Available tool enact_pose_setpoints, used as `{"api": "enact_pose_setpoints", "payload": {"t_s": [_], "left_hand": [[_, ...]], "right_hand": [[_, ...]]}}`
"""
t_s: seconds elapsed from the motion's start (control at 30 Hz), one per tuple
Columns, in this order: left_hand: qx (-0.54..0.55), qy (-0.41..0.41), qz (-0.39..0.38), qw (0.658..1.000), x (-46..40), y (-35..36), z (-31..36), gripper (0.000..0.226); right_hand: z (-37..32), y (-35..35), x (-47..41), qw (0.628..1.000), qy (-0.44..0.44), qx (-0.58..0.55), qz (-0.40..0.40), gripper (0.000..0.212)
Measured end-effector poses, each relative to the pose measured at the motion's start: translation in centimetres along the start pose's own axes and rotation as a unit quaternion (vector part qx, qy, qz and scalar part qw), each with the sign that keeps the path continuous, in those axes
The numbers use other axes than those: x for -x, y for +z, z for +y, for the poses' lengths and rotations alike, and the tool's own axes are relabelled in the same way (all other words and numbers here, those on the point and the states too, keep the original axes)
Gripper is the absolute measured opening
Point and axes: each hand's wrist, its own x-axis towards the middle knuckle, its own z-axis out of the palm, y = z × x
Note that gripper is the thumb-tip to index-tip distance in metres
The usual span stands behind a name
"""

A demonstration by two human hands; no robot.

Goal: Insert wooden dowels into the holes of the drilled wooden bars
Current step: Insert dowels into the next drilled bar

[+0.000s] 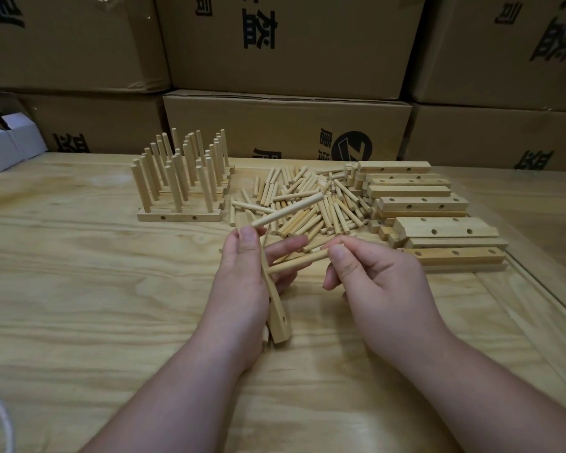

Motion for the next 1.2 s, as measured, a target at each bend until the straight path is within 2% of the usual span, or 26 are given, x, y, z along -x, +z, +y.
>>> {"api": "enact_pose_setpoints", "payload": {"t_s": [0.17, 0.5, 0.8, 0.9, 1.0, 1.07, 1.2], "left_hand": [[0.014, -0.007, 0.003, 1.0, 0.0, -0.1, 0.0, 0.039], [0.008, -0.009, -0.013, 1.0, 0.3, -0.1, 0.2, 0.04], [0.052, -0.037, -0.012, 0.998, 0.3, 0.0, 0.7, 0.04], [0.088, -0.053, -0.016, 0.995, 0.4, 0.1, 0.9, 0.04], [0.179, -0.088, -0.001, 0.98, 0.4, 0.3, 1.4, 0.039], [0.242, -0.124, 0.015, 0.962, 0.3, 0.1, 1.9, 0.04], [0.322, -0.18, 0.003, 0.929, 0.6, -0.2, 2.4, 0.061]], "right_hand": [[-0.6, 0.2, 0.3, 1.0, -0.02, 0.001, 0.001, 0.033], [-0.3, 0.1, 0.1, 1.0, 0.007, -0.012, 0.006, 0.035], [-0.5, 0.4, 0.2, 0.999, -0.05, 0.002, 0.013, 0.026], [-0.2, 0.6, 0.4, 0.997, -0.068, -0.018, 0.022, 0.015], [0.5, 0.6, 0.7, 0.996, -0.038, -0.081, 0.006, 0.031], [1.0, 0.6, 0.5, 0.998, 0.007, -0.068, 0.01, 0.033], [1.6, 0.7, -0.3, 0.998, 0.056, -0.001, -0.003, 0.015]]}}
